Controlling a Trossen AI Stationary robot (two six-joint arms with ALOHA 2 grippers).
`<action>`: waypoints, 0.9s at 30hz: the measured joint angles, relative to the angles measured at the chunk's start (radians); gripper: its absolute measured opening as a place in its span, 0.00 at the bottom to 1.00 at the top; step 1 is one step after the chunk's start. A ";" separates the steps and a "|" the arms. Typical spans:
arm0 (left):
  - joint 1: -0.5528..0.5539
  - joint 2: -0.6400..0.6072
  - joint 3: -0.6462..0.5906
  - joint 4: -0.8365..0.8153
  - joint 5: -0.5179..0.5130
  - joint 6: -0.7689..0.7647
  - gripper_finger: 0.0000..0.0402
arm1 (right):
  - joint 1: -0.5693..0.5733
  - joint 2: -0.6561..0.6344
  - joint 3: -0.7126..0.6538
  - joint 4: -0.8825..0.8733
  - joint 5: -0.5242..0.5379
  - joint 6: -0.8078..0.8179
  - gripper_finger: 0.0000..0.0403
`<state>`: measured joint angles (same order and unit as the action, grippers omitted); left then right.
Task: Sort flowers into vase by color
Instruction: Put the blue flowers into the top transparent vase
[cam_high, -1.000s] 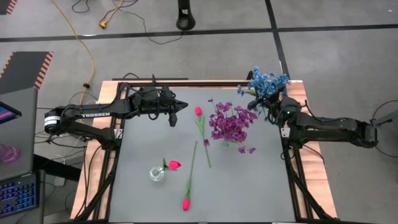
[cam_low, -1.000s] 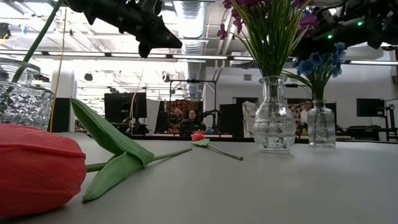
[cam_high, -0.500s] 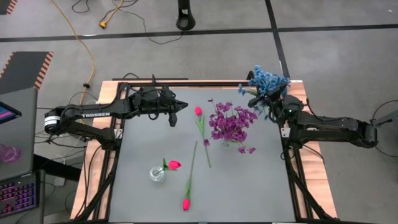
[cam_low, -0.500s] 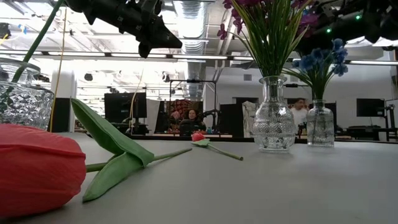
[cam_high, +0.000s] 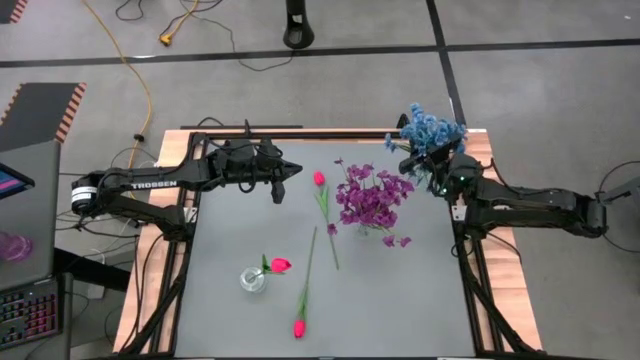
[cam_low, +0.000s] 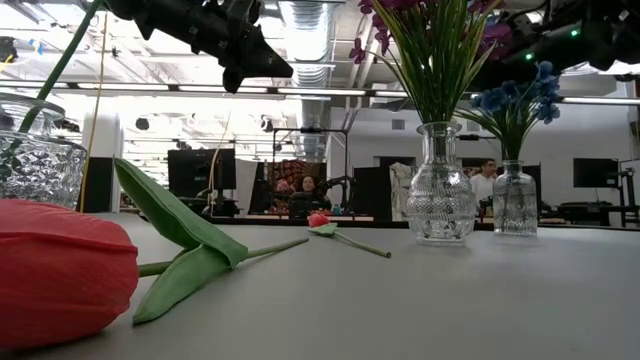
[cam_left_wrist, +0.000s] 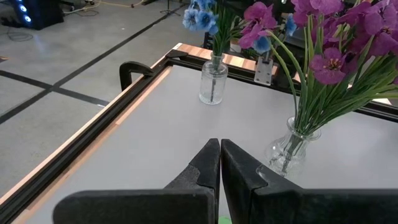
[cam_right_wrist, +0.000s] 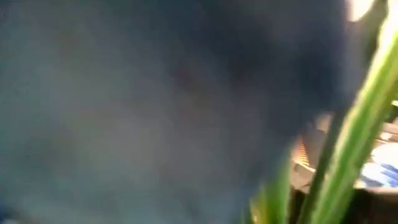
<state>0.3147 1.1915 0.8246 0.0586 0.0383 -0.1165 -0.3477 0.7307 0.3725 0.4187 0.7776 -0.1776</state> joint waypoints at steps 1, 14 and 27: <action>0.000 0.000 0.000 0.000 0.000 0.000 0.00 | 0.003 0.000 0.000 -0.003 0.014 -0.004 0.45; 0.000 0.000 0.000 0.000 0.000 0.000 0.00 | 0.074 0.000 0.000 0.019 0.021 -0.014 0.54; 0.000 0.000 0.000 0.000 0.000 0.026 0.00 | 0.111 -0.007 0.000 0.028 0.128 -0.060 0.53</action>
<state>0.3145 1.1915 0.8246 0.0582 0.0383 -0.0902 -0.2369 0.7241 0.3729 0.4469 0.9059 -0.2374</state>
